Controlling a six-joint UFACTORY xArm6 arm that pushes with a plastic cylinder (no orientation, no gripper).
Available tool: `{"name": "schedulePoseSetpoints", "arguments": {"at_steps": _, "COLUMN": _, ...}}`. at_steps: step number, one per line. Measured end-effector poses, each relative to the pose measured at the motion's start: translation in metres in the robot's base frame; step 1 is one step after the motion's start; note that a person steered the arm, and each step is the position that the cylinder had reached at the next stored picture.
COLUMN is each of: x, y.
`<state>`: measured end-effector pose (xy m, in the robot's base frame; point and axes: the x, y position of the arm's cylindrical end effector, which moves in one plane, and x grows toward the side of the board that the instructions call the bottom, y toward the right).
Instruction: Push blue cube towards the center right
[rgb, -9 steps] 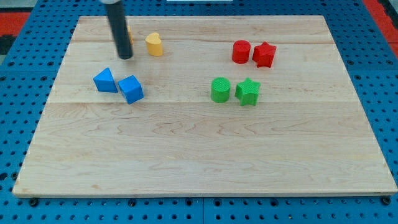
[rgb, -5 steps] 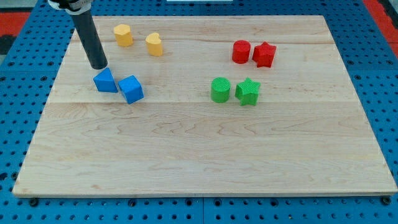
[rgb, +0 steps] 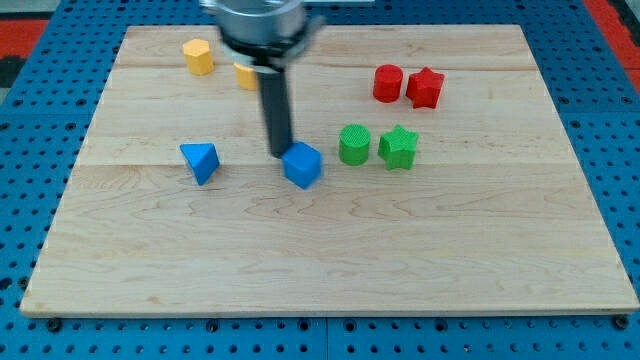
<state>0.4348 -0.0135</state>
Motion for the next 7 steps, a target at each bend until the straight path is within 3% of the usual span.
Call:
{"name": "schedulePoseSetpoints", "arguments": {"at_steps": 2, "x": 0.064, "y": -0.031}}
{"name": "schedulePoseSetpoints", "arguments": {"at_steps": 3, "x": 0.059, "y": 0.036}}
{"name": "schedulePoseSetpoints", "arguments": {"at_steps": 4, "x": 0.053, "y": 0.149}}
{"name": "schedulePoseSetpoints", "arguments": {"at_steps": 5, "x": 0.048, "y": 0.2}}
{"name": "schedulePoseSetpoints", "arguments": {"at_steps": 6, "x": 0.004, "y": 0.2}}
{"name": "schedulePoseSetpoints", "arguments": {"at_steps": 7, "x": 0.083, "y": 0.159}}
